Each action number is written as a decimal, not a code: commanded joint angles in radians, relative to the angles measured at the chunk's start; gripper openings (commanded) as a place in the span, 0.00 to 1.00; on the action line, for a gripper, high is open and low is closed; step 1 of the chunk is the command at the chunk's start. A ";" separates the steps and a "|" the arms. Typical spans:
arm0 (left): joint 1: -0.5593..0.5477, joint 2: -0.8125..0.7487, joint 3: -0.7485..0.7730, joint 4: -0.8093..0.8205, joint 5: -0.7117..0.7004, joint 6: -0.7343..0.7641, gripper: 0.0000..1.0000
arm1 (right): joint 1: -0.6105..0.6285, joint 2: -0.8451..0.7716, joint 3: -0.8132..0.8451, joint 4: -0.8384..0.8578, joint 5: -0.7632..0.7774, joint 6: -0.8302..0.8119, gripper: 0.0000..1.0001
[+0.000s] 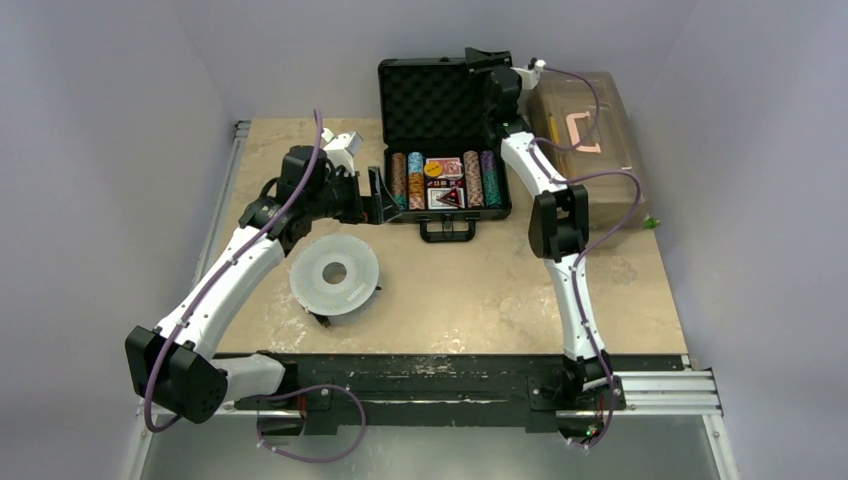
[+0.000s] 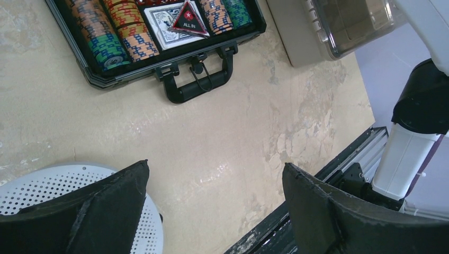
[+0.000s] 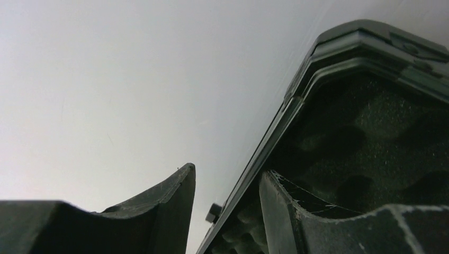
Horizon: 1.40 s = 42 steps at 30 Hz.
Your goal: Pack up texas hold em set
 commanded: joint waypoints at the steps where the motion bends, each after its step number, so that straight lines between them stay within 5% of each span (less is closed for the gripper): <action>1: 0.008 -0.002 0.040 0.034 0.015 -0.005 0.93 | -0.002 0.033 0.079 0.005 0.069 0.023 0.46; 9: 0.008 0.000 0.038 0.036 0.017 -0.006 0.93 | 0.000 0.049 0.091 0.004 0.129 0.004 0.44; 19: 0.014 0.007 0.037 0.038 0.018 -0.008 0.93 | 0.001 0.087 0.143 0.001 0.188 0.059 0.03; 23: 0.020 0.006 0.038 0.037 0.024 -0.010 0.93 | 0.001 0.048 0.119 0.027 0.159 0.029 0.00; 42: 0.076 -0.051 0.034 0.040 -0.003 -0.001 0.93 | 0.024 -0.546 -0.682 0.289 -0.020 -0.011 0.00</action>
